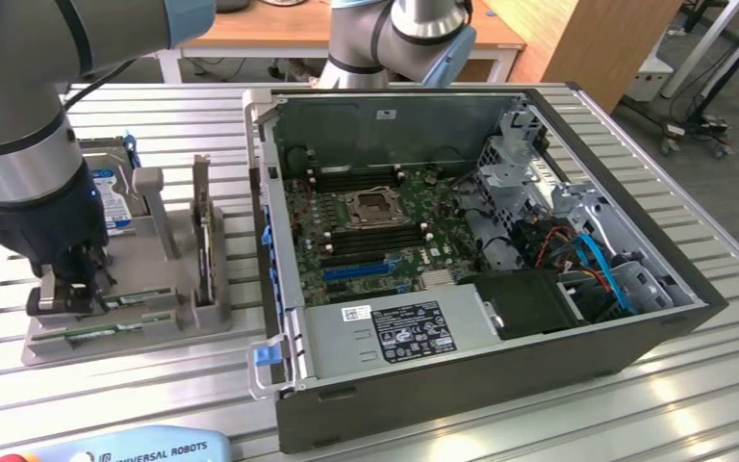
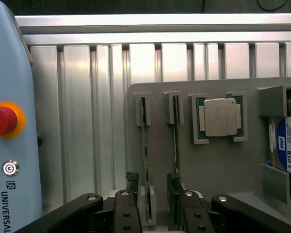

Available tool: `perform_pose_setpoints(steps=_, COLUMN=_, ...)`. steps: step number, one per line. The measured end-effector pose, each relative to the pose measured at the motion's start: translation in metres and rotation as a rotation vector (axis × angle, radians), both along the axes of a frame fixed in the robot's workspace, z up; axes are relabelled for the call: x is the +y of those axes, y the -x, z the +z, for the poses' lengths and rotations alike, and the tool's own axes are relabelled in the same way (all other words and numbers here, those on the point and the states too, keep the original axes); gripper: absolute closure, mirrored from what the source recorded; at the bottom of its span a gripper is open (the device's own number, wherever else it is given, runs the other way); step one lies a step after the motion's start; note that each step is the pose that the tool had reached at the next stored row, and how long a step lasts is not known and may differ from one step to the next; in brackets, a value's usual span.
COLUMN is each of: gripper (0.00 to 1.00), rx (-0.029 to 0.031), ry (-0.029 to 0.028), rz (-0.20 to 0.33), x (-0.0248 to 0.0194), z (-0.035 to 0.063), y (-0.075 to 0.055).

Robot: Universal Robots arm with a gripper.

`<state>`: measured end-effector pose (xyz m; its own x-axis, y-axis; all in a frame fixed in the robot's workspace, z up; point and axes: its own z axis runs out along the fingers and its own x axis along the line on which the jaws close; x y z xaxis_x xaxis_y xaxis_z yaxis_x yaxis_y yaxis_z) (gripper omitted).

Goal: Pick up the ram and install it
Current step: 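Pick up the ram and move it above insertion slot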

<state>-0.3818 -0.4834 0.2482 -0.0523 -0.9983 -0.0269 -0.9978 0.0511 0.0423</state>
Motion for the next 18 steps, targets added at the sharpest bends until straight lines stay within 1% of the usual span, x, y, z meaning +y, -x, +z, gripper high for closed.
perform_pose_setpoints(steps=13, gripper=0.63, rx=0.0000, ry=0.0000, rz=0.000, x=0.0000, z=-0.0100, y=0.0000)
perform_pose_setpoints(steps=16, gripper=0.63, rx=0.0002, ry=0.0001, rz=0.000, x=0.0000, z=-0.0101, y=0.0000)
perform_pose_setpoints(steps=18, gripper=0.63, rx=-0.0002, ry=-0.0001, rz=0.000, x=-0.0008, z=-0.0103, y=0.0000)
